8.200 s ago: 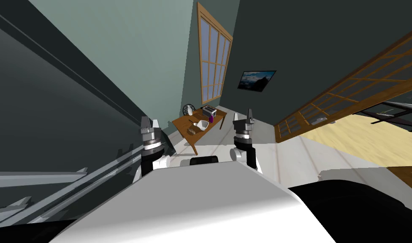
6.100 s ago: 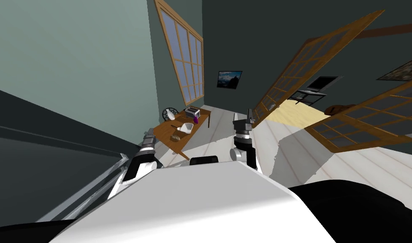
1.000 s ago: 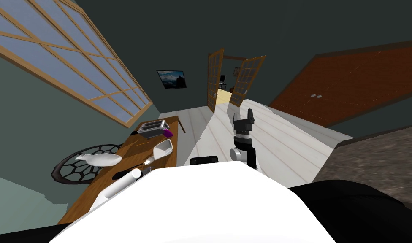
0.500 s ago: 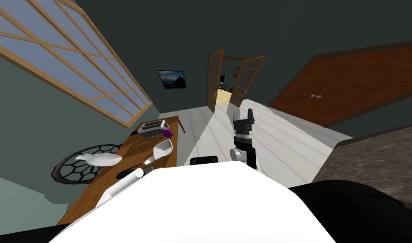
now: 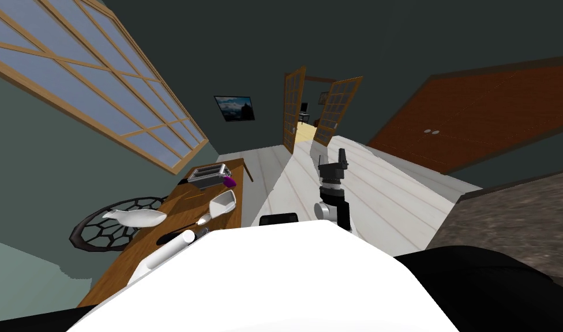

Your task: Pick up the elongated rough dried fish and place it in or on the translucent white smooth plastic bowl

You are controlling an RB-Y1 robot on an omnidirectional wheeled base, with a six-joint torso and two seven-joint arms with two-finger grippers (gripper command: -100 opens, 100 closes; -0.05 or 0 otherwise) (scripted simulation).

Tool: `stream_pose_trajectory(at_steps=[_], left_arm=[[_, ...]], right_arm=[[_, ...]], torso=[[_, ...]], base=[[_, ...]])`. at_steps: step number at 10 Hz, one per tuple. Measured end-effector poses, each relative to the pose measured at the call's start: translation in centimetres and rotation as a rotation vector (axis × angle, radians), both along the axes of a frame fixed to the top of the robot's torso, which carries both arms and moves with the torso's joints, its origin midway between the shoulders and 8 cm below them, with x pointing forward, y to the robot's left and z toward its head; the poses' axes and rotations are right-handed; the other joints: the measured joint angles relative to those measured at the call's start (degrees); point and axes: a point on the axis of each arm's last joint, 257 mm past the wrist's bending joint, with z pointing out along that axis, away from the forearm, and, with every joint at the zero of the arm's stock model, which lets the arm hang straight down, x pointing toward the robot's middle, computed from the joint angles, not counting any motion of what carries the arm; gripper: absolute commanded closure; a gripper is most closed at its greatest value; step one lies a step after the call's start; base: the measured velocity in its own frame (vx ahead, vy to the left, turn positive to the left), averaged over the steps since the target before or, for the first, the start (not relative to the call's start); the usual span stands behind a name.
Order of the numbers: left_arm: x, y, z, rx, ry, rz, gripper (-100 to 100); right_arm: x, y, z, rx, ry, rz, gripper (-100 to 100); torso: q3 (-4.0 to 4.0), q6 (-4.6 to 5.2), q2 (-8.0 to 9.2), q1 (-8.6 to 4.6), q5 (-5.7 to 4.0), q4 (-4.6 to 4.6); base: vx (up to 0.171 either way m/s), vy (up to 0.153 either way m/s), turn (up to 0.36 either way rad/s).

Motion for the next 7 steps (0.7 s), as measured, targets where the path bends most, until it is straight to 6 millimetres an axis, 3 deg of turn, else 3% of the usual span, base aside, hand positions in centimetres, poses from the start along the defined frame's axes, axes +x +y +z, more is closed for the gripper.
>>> stream_pose_trajectory(at_steps=[2,3,4,7], left_arm=[[-0.3,0.6,1.1,0.001,0.001,-0.003,100],[-0.4,0.6,1.2,0.001,0.002,-0.003,0],[-0.4,0.6,1.1,0.001,0.002,-0.003,100],[1.4,4.7,4.5,0.077,-0.052,0.007,100]], right_arm=[[0.0,0.0,0.0,0.000,0.000,0.000,0],[0.0,0.0,0.0,0.000,0.000,0.000,0],[0.0,0.0,0.0,0.000,0.000,0.000,0],[0.0,0.0,0.0,0.000,0.000,0.000,0]], torso=[[0.00,-0.01,0.00,-0.04,0.00,-0.01],[-0.01,0.01,0.00,-0.04,0.02,-0.01],[0.00,0.01,0.00,-0.04,0.02,-0.01],[0.20,0.00,0.34,-0.33,-0.13,0.09]], base=[[0.004,-0.001,0.014],[0.000,0.000,0.000],[-0.062,-0.043,0.060],[-0.079,-0.068,0.032]])
